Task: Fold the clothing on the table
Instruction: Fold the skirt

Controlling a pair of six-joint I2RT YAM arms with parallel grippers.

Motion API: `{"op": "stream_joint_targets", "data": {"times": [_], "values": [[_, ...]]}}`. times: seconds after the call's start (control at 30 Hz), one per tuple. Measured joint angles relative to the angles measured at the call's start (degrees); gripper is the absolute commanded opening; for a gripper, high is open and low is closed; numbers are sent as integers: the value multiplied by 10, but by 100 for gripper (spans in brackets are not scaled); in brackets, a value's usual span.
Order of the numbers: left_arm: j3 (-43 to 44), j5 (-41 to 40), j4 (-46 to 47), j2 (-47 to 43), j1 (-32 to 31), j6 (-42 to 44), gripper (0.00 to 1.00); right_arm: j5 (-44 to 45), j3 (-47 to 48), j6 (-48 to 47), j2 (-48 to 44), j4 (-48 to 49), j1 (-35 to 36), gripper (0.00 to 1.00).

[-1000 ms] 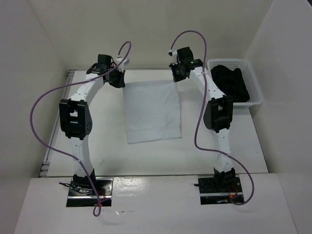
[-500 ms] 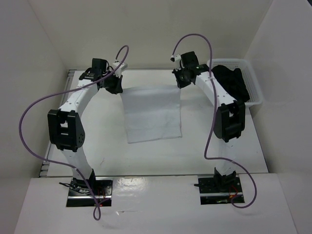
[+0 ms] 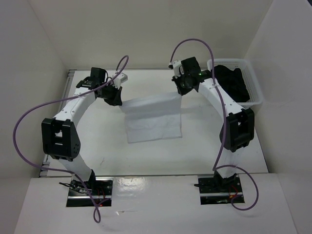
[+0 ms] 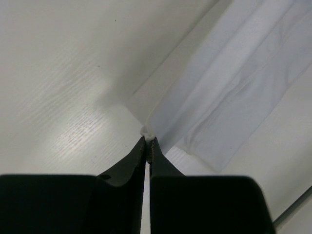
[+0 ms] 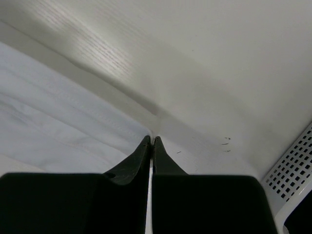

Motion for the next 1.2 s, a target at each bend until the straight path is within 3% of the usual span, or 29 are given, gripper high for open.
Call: {"op": "stream_joint_targets", "data": {"times": [0.47,1.2], "values": [[-66,9,-23,-17,-21,13,1,-4,-78,-32,-16,-34,26,0],[-123,14,-37,-49,-28,13,1,-33,-99,-60,-16,-95,53,0]]}}
